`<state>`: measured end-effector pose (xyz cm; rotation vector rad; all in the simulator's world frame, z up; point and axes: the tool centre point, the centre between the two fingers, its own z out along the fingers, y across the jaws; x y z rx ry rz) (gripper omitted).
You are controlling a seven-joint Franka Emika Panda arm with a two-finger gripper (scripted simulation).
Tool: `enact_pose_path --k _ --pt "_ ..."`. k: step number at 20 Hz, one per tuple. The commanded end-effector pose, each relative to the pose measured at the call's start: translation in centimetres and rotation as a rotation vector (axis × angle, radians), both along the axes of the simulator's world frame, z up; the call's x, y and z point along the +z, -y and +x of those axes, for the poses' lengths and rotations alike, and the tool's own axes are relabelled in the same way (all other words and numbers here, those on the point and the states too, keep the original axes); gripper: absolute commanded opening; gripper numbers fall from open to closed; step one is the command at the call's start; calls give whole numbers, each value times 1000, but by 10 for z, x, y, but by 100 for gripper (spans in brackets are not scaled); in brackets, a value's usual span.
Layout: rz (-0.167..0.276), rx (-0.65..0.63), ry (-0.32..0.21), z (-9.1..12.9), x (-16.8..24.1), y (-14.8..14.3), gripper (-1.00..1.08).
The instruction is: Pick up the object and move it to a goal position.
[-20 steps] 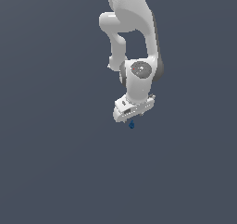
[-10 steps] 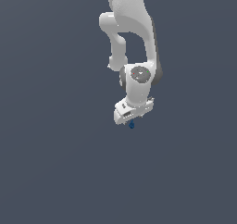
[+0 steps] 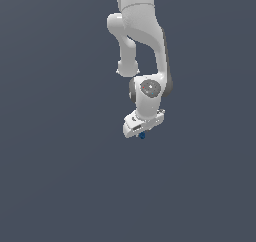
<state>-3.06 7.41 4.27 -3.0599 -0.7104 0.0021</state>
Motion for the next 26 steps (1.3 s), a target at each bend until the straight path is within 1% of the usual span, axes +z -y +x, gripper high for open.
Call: enact_pose_path --k 1,15,21,26 --pt "0 0 1 1 -1 0 -100" --pt "0 0 1 -1 5 3 -100" --pt "0 0 1 -7 26 15 -100" --pt "0 0 1 -16 57 32 -100"
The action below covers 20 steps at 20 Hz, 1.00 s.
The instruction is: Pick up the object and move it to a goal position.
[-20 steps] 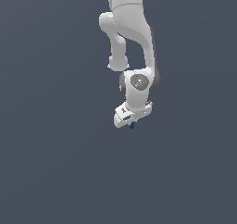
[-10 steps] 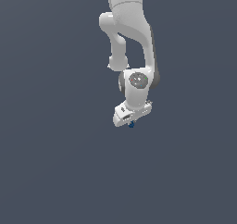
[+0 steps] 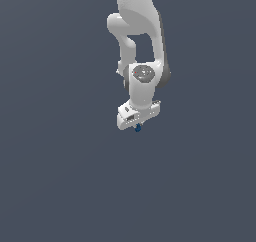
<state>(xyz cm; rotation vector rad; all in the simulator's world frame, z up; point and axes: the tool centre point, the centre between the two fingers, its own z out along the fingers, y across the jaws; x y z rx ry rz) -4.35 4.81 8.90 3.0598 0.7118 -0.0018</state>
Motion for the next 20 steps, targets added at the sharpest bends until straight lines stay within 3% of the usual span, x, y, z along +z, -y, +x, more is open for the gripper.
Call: enact_pose_path --k 1,20 --pt "0 0 1 -5 18 10 -100" --pt "4 0 2 -55 210 114 -100"
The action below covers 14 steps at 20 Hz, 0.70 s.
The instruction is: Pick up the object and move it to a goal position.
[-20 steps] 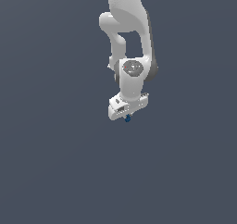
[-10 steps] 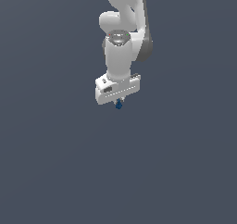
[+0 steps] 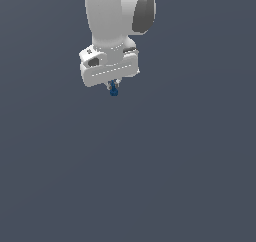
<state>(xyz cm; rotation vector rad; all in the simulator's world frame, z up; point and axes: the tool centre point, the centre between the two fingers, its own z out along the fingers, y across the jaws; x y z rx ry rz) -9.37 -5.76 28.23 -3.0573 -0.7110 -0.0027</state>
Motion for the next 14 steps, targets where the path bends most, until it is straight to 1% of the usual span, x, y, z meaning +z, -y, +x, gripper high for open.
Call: enact_pose_path --k 1,9,14 --pt "1 0 -1 -7 27 14 -100" --pt "0 0 -1 -26 106 58 -100" --pt "-1 -1 -1 -33 143 80 -100"
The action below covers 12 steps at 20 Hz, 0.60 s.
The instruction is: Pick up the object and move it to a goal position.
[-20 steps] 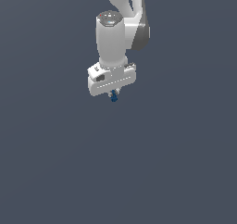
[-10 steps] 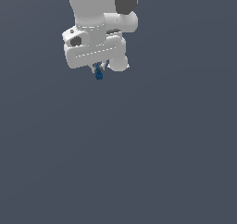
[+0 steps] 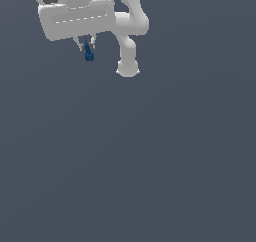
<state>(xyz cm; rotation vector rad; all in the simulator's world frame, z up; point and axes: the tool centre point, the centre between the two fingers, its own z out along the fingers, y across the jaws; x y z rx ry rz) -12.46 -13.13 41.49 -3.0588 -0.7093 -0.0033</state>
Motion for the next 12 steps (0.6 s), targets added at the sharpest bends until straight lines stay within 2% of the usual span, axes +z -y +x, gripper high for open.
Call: enact_pose_path --k 1,12 --pt "-1 1 -2 -4 17 9 -100" --pt "-2 0 -2 -8 49 28 -100"
